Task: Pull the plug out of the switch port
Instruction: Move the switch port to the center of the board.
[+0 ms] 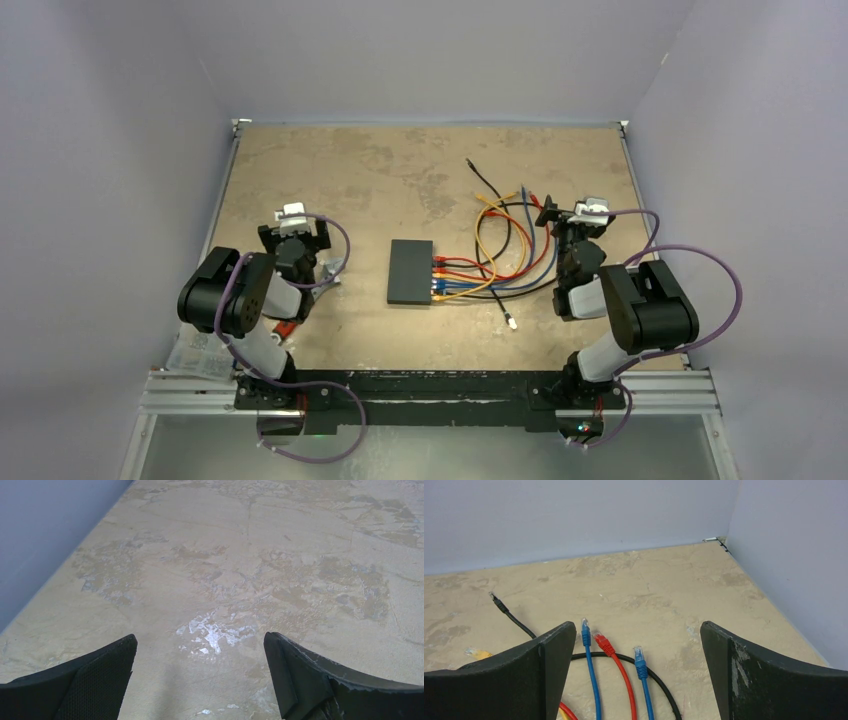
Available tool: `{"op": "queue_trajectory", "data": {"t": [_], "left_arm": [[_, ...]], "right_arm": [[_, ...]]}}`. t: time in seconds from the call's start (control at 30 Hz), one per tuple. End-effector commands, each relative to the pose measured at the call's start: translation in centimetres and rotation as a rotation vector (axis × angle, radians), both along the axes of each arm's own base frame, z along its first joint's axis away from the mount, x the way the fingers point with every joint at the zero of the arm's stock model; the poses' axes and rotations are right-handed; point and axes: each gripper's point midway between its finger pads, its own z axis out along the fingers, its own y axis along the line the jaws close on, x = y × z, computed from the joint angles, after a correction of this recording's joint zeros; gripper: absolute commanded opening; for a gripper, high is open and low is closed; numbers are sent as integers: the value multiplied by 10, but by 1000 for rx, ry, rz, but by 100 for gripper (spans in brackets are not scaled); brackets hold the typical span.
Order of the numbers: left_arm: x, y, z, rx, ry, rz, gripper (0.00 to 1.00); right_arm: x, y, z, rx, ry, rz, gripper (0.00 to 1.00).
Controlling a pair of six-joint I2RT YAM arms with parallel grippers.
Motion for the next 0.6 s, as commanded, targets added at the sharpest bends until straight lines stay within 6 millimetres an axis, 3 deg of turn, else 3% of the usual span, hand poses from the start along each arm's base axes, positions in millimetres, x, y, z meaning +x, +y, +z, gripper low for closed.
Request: {"op": "queue_trajectory", "data": {"t": [0.0, 0.57], "left_arm": [[1, 0, 8, 11, -24, -12, 99], [2, 2, 7, 4, -20, -9, 99]], "right_arm": [[-1, -2, 6, -20, -20, -3, 99], [0, 0, 4, -22, -12, 4, 99]]}}
